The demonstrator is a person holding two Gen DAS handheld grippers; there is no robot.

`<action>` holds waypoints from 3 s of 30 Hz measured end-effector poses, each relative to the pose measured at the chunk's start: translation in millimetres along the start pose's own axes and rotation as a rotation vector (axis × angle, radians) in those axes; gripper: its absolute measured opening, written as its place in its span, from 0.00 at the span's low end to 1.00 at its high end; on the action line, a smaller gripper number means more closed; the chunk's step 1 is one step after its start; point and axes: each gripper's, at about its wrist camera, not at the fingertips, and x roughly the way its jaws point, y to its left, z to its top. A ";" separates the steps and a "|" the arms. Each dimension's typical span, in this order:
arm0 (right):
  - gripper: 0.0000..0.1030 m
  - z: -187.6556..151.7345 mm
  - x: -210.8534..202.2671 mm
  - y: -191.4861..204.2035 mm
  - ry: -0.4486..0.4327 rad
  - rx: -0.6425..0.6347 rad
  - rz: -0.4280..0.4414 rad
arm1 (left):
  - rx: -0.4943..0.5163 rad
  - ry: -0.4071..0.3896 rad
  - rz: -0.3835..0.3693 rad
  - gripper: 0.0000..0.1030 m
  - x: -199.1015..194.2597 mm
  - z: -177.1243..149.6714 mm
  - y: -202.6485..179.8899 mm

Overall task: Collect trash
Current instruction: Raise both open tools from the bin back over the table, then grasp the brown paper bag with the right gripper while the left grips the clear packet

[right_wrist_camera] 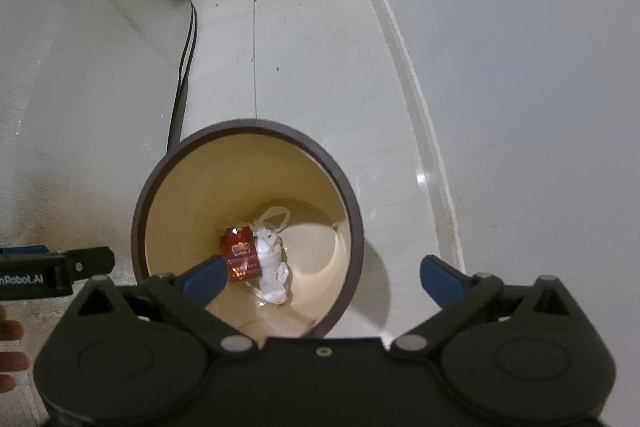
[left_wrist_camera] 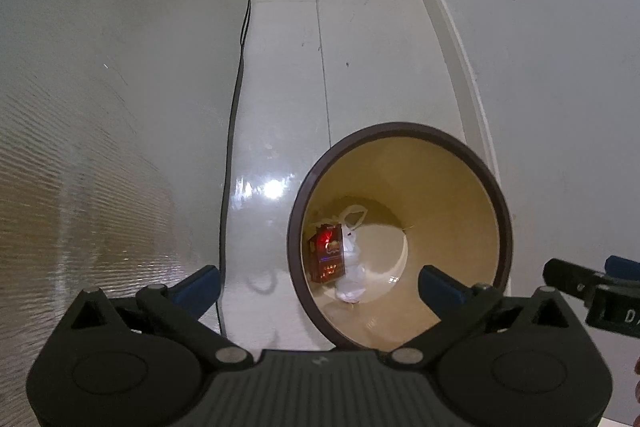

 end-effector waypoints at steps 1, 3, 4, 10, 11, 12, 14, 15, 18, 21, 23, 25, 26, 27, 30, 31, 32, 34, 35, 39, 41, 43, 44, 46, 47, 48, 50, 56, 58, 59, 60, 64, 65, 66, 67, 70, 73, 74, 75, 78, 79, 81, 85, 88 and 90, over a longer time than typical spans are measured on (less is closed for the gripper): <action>1.00 0.1 -6.7 -0.6 -0.009 0.001 -0.002 | -0.001 -0.007 0.000 1.00 -6.5 0.2 -1.2; 1.00 0.4 -20.7 -0.9 -0.024 0.011 0.001 | -0.002 -0.020 -0.004 1.00 -21.0 1.3 -4.4; 1.00 0.9 -28.6 -1.2 -0.032 0.015 0.003 | 0.001 -0.025 -0.005 1.00 -29.2 1.7 -6.6; 1.00 3.9 -80.6 0.9 -0.070 0.016 -0.003 | 0.023 -0.062 -0.021 1.00 -82.8 0.6 -20.7; 1.00 4.2 -90.9 1.7 -0.076 0.015 -0.006 | 0.027 -0.067 -0.020 1.00 -92.0 -0.7 -22.4; 1.00 3.9 -100.3 2.5 -0.082 0.015 -0.009 | 0.031 -0.074 -0.018 1.00 -102.7 -1.8 -23.9; 1.00 3.2 -117.7 4.6 -0.091 0.019 -0.012 | 0.029 -0.084 -0.020 1.00 -120.7 -5.4 -26.7; 1.00 3.1 -127.3 5.0 -0.093 0.021 -0.014 | 0.032 -0.086 -0.023 1.00 -130.1 -7.2 -27.8; 1.00 1.2 -156.3 7.3 -0.097 0.029 -0.028 | 0.054 -0.105 -0.013 1.00 -163.1 -13.3 -29.6; 1.00 -3.0 -186.0 10.0 -0.110 0.039 -0.038 | 0.062 -0.114 -0.011 1.00 -194.1 -18.9 -28.9; 1.00 -6.4 -207.7 12.0 -0.123 0.043 -0.039 | 0.064 -0.116 -0.021 1.00 -212.5 -20.9 -26.1; 1.00 -8.1 -231.9 14.2 -0.143 0.050 -0.045 | 0.070 -0.131 -0.032 1.00 -234.3 -22.0 -23.1; 1.00 -9.6 -243.7 15.7 -0.153 0.054 -0.046 | 0.075 -0.142 -0.038 1.00 -245.4 -23.2 -22.3; 1.00 -11.0 -255.6 17.3 -0.163 0.057 -0.049 | 0.081 -0.152 -0.043 1.00 -256.4 -24.4 -21.3; 1.00 -11.9 -290.9 23.1 -0.199 0.060 -0.052 | 0.099 -0.190 -0.063 1.00 -289.8 -28.0 -20.4; 1.00 -12.1 -302.9 26.0 -0.213 0.057 -0.053 | 0.104 -0.206 -0.069 1.00 -302.3 -29.4 -20.0; 1.00 -12.6 -314.7 28.9 -0.227 0.054 -0.056 | 0.106 -0.221 -0.075 1.00 -313.4 -30.8 -19.2; 1.00 -14.4 -338.0 35.1 -0.252 0.052 -0.063 | 0.108 -0.250 -0.087 1.00 -336.2 -34.6 -16.3; 1.00 -15.2 -348.4 38.1 -0.262 0.053 -0.066 | 0.110 -0.263 -0.089 1.00 -347.8 -36.5 -14.1; 1.00 -21.0 -386.1 53.4 -0.297 0.045 -0.073 | 0.112 -0.321 -0.096 1.00 -390.1 -46.5 -2.0; 1.00 -23.8 -402.8 61.2 -0.310 0.038 -0.070 | 0.103 -0.351 -0.100 1.00 -409.8 -53.2 5.5; 1.00 -28.5 -419.2 70.3 -0.328 0.024 -0.066 | 0.093 -0.381 -0.100 1.00 -430.3 -60.7 16.5; 1.00 -30.5 -426.7 74.3 -0.337 0.019 -0.066 | 0.088 -0.397 -0.102 1.00 -440.1 -64.0 22.2; 1.00 -34.6 -443.3 84.6 -0.358 0.009 -0.058 | 0.083 -0.430 -0.105 1.00 -461.3 -72.4 32.0; 1.00 -36.2 -452.1 90.5 -0.368 0.002 -0.052 | 0.085 -0.447 -0.104 1.00 -471.0 -76.3 36.7; 1.00 -38.5 -461.8 98.0 -0.381 -0.008 -0.046 | 0.088 -0.464 -0.103 1.00 -481.2 -80.0 41.8; 1.00 -40.9 -476.5 109.8 -0.407 -0.026 -0.037 | 0.087 -0.495 -0.106 1.00 -497.8 -86.9 51.9; 1.00 -57.6 -521.3 149.4 -0.496 -0.038 -0.006 | 0.058 -0.586 -0.125 1.00 -545.2 -108.1 94.1; 1.00 -63.4 -533.5 162.9 -0.523 -0.038 0.002 | 0.053 -0.613 -0.118 1.00 -558.0 -114.2 110.1; 1.00 -65.9 -538.7 170.8 -0.537 -0.040 0.006 | 0.049 -0.628 -0.112 1.00 -564.1 -118.1 119.0; 1.00 -68.7 -543.1 177.9 -0.549 -0.043 0.008 | 0.044 -0.642 -0.103 1.00 -570.0 -121.3 128.5; 1.00 -81.2 -555.1 207.6 -0.595 -0.052 0.027 | 0.020 -0.687 -0.070 1.00 -590.9 -132.0 166.6; 1.00 -84.3 -556.7 215.2 -0.601 -0.054 0.032 | 0.017 -0.699 -0.059 1.00 -596.2 -134.9 176.2; 1.00 -86.3 -558.9 224.3 -0.609 -0.056 0.040 | 0.014 -0.710 -0.048 1.00 -601.0 -136.9 185.8; 1.00 -88.6 -560.7 232.6 -0.615 -0.058 0.046 | 0.009 -0.722 -0.035 1.00 -605.8 -139.4 195.9; 1.00 -92.6 -565.3 259.5 -0.635 -0.072 0.067 | -0.005 -0.747 -0.009 1.00 -617.0 -143.3 224.6; 1.00 -93.7 -568.0 287.4 -0.650 -0.085 0.091 | -0.014 -0.756 0.015 1.00 -623.0 -145.8 250.5; 1.00 -93.3 -567.1 295.0 -0.652 -0.087 0.099 | -0.017 -0.757 0.021 1.00 -624.5 -146.9 259.3; 1.00 -92.8 -567.2 304.8 -0.656 -0.092 0.107 | -0.019 -0.757 0.026 1.00 -625.6 -147.7 268.6; 1.00 -90.6 -565.1 330.9 -0.658 -0.112 0.125 | -0.026 -0.757 0.037 1.00 -625.4 -147.8 292.8; 1.00 -90.6 -563.6 340.9 -0.657 -0.122 0.133 | -0.031 -0.758 0.039 1.00 -625.5 -147.8 302.8; 1.00 -87.1 -560.1 357.6 -0.655 -0.142 0.146 | -0.042 -0.759 0.027 1.00 -624.2 -146.8 319.8; 1.00 -76.8 -550.0 391.7 -0.642 -0.186 0.174 | -0.055 -0.747 -0.016 1.00 -616.1 -138.9 350.5; 1.00 -65.0 -541.6 418.3 -0.630 -0.220 0.195 | -0.031 -0.732 -0.052 1.00 -605.5 -128.4 366.4; 1.00 -56.1 -535.0 434.1 -0.618 -0.239 0.208 | -0.010 -0.721 -0.072 1.00 -596.5 -119.6 375.5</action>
